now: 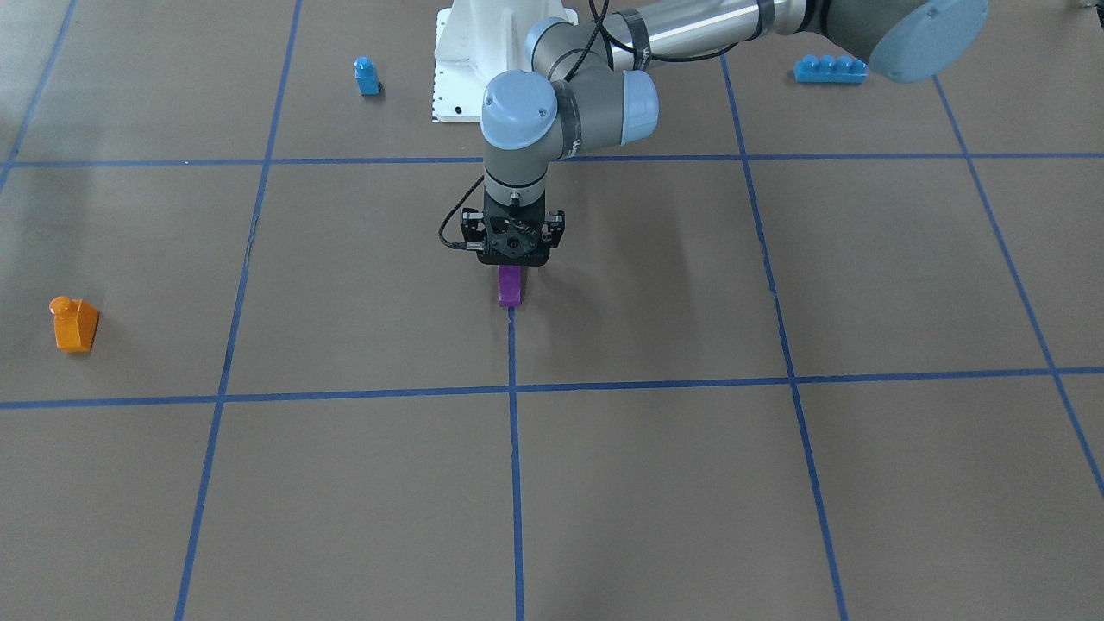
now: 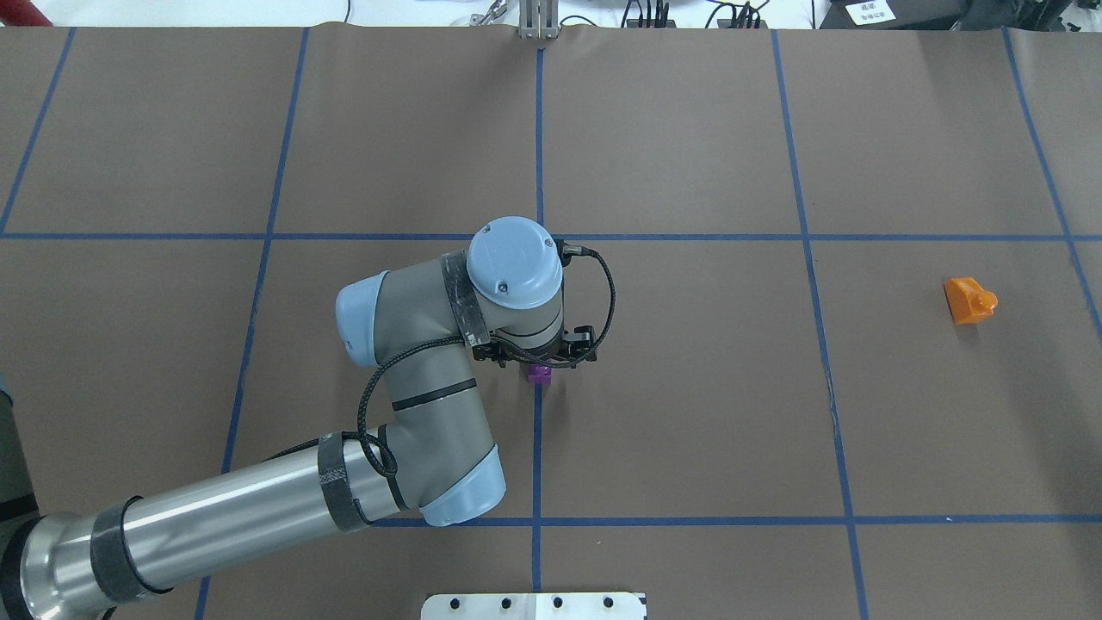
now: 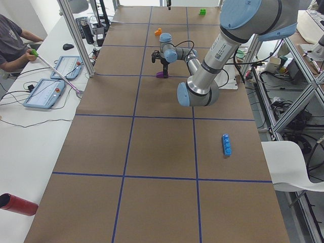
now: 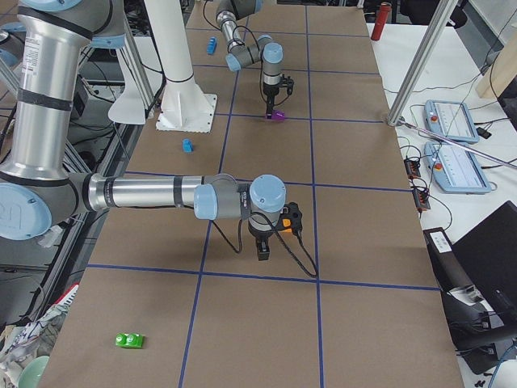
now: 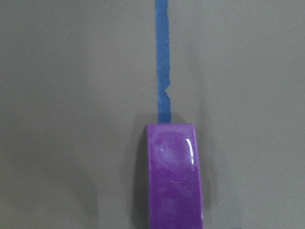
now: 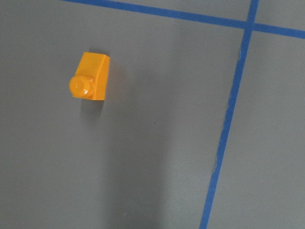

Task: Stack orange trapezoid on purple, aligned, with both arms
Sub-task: 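Carry the purple block with the left gripper to the grid center, then grasp the orange trapezoid block with the right gripper while left holds purple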

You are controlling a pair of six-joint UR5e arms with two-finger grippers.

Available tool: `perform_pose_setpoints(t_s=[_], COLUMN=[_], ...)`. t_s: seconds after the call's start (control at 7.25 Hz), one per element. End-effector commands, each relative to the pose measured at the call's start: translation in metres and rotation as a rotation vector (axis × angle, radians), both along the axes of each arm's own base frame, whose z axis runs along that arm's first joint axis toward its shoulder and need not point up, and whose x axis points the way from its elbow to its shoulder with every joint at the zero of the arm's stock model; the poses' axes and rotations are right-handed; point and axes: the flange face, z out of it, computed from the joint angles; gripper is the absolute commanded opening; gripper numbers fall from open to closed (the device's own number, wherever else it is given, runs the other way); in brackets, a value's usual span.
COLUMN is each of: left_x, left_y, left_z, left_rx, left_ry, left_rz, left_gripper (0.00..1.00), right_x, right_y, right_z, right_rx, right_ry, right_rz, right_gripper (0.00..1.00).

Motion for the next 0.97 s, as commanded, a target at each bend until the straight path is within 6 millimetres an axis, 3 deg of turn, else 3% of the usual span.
perform_pose_setpoints(t_s=[0.0, 0.14, 0.28, 0.41, 0.55, 0.83], left_x=[-0.028, -0.031, -0.031, -0.032, -0.032, -0.033], left_y=[-0.003, -0.003, -0.003, -0.003, -0.002, 0.0], left_z=[-0.021, -0.022, -0.023, -0.024, -0.025, -0.028], left_rx=[-0.003, -0.004, -0.004, -0.005, -0.017, -0.02], left_ry=[-0.003, -0.005, -0.005, -0.003, -0.001, 0.005], left_rz=[-0.018, -0.021, -0.021, -0.023, -0.035, -0.038], left_gripper=[0.99, 0.99, 0.99, 0.99, 0.99, 0.99], right_x=[-0.037, -0.062, -0.087, -0.125, -0.152, -0.174], right_y=[-0.014, -0.025, -0.051, -0.08, -0.099, -0.109], right_z=[-0.008, -0.017, -0.012, -0.007, -0.012, -0.019], right_rx=[-0.038, -0.066, -0.043, -0.05, -0.067, -0.06], right_ry=[0.003, 0.01, 0.02, 0.035, 0.053, 0.053], right_rz=[-0.034, -0.007, 0.015, 0.027, 0.034, 0.009], right_gripper=[0.99, 0.99, 0.99, 0.99, 0.99, 0.99])
